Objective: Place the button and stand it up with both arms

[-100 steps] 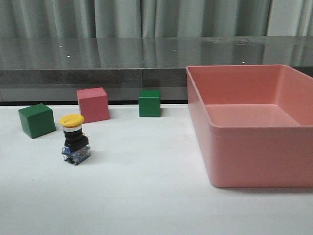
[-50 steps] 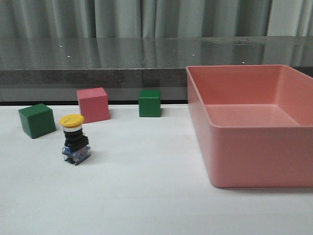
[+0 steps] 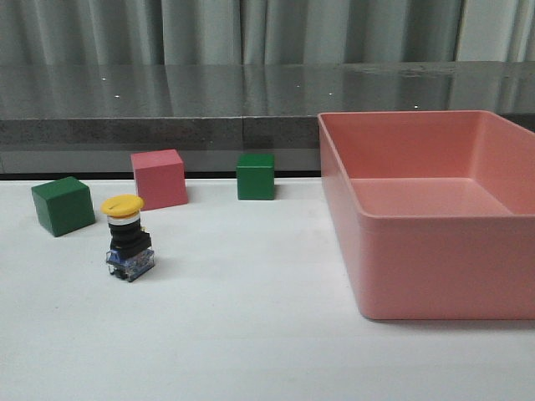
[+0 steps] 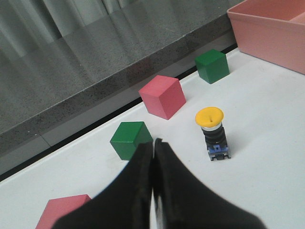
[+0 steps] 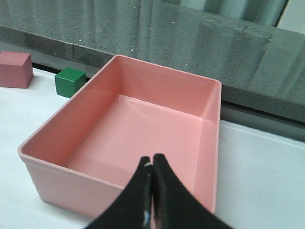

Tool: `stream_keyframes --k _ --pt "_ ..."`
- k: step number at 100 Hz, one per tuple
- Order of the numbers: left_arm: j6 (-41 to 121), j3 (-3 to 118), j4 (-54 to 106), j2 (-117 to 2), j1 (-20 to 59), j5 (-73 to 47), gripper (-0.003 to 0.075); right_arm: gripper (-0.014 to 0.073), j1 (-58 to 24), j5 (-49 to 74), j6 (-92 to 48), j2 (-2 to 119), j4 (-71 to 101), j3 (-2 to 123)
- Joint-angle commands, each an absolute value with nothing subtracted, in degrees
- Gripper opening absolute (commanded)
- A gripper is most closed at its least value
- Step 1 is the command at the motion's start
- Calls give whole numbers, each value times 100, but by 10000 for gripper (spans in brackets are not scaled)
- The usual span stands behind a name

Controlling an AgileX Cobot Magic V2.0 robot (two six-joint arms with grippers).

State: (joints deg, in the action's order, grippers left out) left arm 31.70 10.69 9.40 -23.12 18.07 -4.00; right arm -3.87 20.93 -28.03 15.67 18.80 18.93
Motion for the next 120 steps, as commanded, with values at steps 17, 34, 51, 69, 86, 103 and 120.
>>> stream_keyframes --k 17,34,51,69,86,103,120 --pt "3113 1225 939 -2344 1807 78 -19 -76 -360 1688 -2813 1607 1952 2042" --pt "2646 1210 839 -2139 1679 92 -20 -76 -360 1688 -2813 1607 1952 2042" --pt "558 759 -348 -1333 1037 140 -20 -76 -360 1688 -2813 1607 1952 2042" --pt "200 187 -450 -353 257 118 -19 -76 -360 1688 -2813 1607 1952 2042" --pt "-442 -244 -896 159 -125 346 -20 -76 -360 1693 -2813 1613 1952 2042" --pt "-1006 -260 -1261 205 -83 121 -20 -76 -360 1693 -2813 1613 1952 2042" --pt "-996 -260 -1261 205 -83 121 -20 -76 -360 1693 -2813 1613 1952 2042"
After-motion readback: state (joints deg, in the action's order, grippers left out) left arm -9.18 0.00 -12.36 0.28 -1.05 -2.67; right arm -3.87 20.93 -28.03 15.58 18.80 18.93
